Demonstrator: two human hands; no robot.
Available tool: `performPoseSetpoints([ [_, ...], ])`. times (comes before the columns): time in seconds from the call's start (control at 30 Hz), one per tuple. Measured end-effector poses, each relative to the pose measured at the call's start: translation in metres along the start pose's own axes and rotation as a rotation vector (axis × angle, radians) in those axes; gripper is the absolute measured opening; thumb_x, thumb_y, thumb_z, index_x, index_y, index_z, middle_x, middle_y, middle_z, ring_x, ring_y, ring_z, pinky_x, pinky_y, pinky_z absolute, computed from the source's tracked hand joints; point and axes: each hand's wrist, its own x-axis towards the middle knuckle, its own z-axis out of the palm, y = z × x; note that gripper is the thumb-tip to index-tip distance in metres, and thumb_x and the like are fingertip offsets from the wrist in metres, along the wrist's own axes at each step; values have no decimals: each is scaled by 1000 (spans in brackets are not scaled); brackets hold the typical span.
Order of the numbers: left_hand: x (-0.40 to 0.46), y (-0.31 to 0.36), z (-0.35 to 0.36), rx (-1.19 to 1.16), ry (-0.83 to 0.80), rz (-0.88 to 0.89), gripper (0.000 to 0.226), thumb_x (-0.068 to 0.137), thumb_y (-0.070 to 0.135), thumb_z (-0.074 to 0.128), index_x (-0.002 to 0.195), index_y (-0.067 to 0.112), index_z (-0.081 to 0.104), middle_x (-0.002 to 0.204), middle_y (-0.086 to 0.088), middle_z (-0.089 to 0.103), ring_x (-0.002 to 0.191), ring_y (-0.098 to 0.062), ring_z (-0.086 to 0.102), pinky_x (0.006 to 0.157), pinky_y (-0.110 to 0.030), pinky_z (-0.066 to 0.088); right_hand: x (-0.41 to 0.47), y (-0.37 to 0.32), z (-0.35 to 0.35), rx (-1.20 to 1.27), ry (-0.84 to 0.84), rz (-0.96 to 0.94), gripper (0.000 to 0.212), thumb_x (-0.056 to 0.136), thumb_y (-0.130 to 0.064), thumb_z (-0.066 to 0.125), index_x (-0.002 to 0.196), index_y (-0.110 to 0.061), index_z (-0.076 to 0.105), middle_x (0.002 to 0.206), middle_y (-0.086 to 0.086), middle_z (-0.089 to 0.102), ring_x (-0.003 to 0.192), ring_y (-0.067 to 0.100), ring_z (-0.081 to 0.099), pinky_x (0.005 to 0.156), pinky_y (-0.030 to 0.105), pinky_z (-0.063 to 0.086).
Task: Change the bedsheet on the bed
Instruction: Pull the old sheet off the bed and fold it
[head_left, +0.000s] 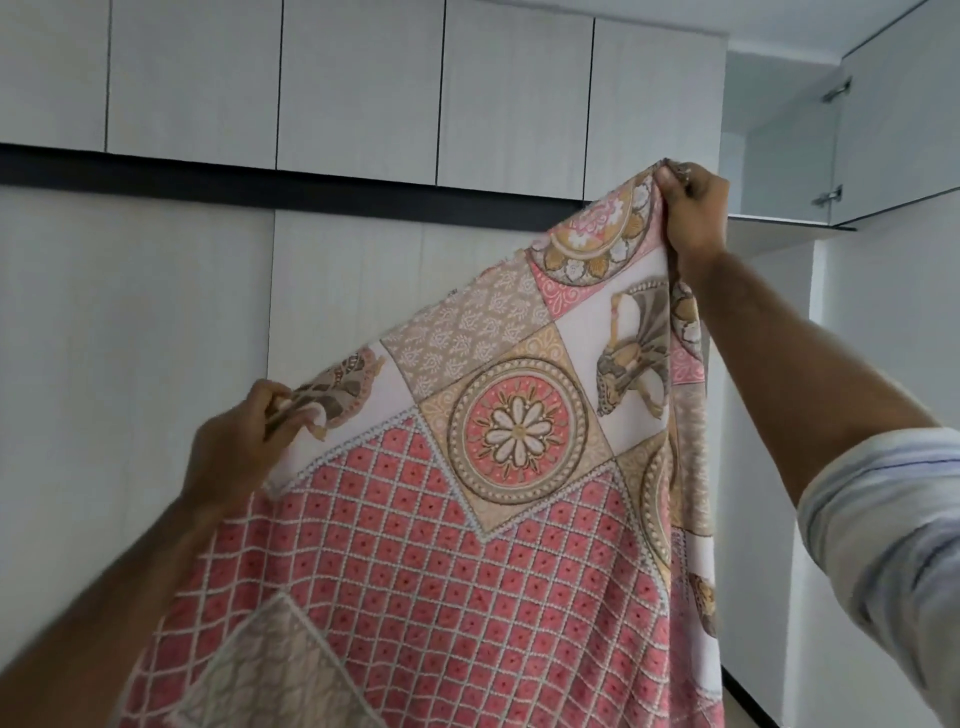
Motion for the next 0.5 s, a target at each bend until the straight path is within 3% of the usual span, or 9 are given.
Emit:
performPoseSetpoints([
  [0.1,-11,-16,13,-209,-127,-267,29,89,44,70,81,17,66,71,5,68,67,-21,65,56,-25,44,5,-8,1,193,-73,-1,12,94,-19,64,84,-19,71,75,-13,71,74,6,65,72,27,54],
  [0.17,-33,-29,22,-241,-181,-354,31,84,47,72,82,16,71,66,7,69,71,-22,67,55,-15,42,-6,-13,3,199,-176,26,15,96,-20,64,83,-15,70,73,-9,73,71,9,69,69,27,56],
  [0.23,-48,-37,21,-288,-142,-467,27,85,42,76,78,16,72,64,8,69,66,-21,65,50,-14,40,-11,-16,1,218,-288,25,17,94,-25,67,83,-14,72,76,-2,75,71,15,71,70,31,58],
  [0.3,-47,-43,10,-266,-26,-488,27,88,34,77,73,13,69,63,0,68,60,-20,59,50,-25,41,-8,-15,-10,206,-355,11,18,96,-23,66,83,-12,73,77,1,75,70,16,71,69,30,58],
  [0.37,-28,-48,-5,-174,82,-427,30,91,32,74,72,10,65,67,-8,67,59,-18,54,54,-29,38,0,-1,-23,102,-372,-15,24,97,-26,64,82,-10,73,76,0,72,68,14,66,66,28,54],
  [0.43,0,-50,-15,-96,114,-350,28,92,33,73,75,13,67,69,-7,67,61,-17,54,55,-23,36,-6,20,-27,-226,-332,-10,30,93,-39,62,72,-19,70,71,-2,62,69,15,57,66,30,45],
  [0.5,26,-49,-19,-96,97,-278,20,90,31,76,80,14,72,69,-8,68,65,-16,57,58,-21,37,-24,44,-24,-449,-179,117,27,94,-39,60,83,-18,72,78,0,61,77,16,57,69,28,39],
])
